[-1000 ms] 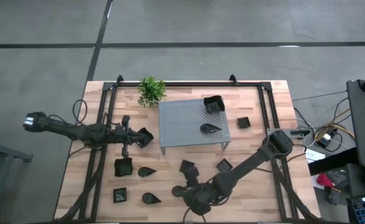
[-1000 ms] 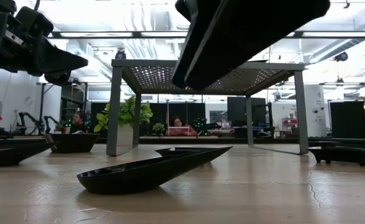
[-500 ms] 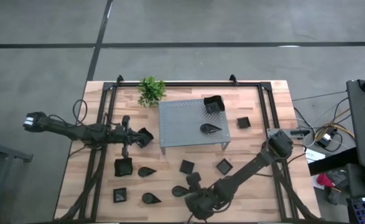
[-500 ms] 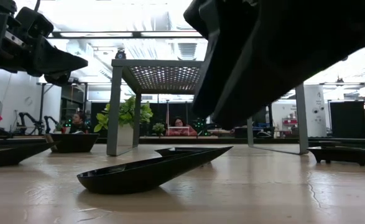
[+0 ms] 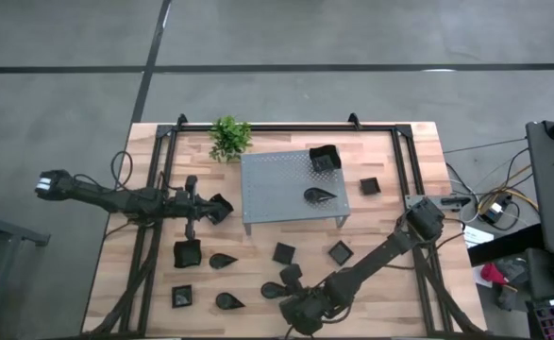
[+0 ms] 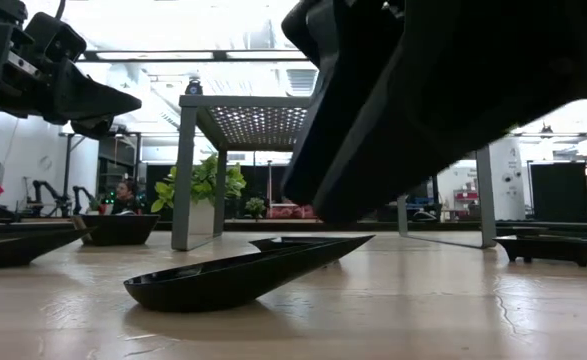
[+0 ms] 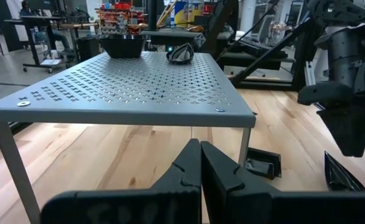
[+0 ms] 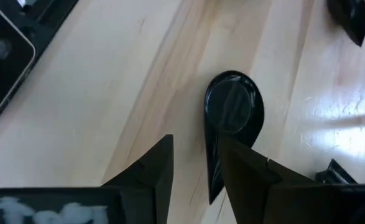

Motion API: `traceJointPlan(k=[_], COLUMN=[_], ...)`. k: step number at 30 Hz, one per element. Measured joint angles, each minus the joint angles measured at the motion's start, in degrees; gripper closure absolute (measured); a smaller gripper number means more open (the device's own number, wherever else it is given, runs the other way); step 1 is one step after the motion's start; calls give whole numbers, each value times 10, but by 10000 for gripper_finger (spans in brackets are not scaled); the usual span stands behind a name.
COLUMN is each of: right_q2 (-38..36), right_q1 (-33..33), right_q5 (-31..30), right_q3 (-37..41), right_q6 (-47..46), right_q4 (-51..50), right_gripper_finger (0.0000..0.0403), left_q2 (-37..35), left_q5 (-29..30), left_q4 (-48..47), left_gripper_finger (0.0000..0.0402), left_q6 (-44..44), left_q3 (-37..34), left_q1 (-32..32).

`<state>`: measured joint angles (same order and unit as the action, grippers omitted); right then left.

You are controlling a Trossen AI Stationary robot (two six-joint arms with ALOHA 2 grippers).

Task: Pick & Place Mini shaped plates
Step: Stack the black drop-shaped plate on top of the black drop-shaped plate on the shelf

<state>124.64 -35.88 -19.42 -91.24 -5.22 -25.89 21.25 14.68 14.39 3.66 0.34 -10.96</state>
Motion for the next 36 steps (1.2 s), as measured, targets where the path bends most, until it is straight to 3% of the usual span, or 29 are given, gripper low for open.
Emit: traceJointPlan(k=[8,24,36], right_q2=[33,29,34], right_q1=[0,1,10], right_q5=[-12,-33,-48], right_q3=[-1,-12,-22], right_q6=[24,80,315], right_q4=[10,13,-6], right_gripper_finger=[276,308,311], left_q2=[0,0,-1], left_q5=[0,0,0], left_q4=[-4,-4,-5], left_gripper_finger=[401,401,401], left_q6=[0,0,0], left_q3=[0,0,0], left_q1=[0,0,0])
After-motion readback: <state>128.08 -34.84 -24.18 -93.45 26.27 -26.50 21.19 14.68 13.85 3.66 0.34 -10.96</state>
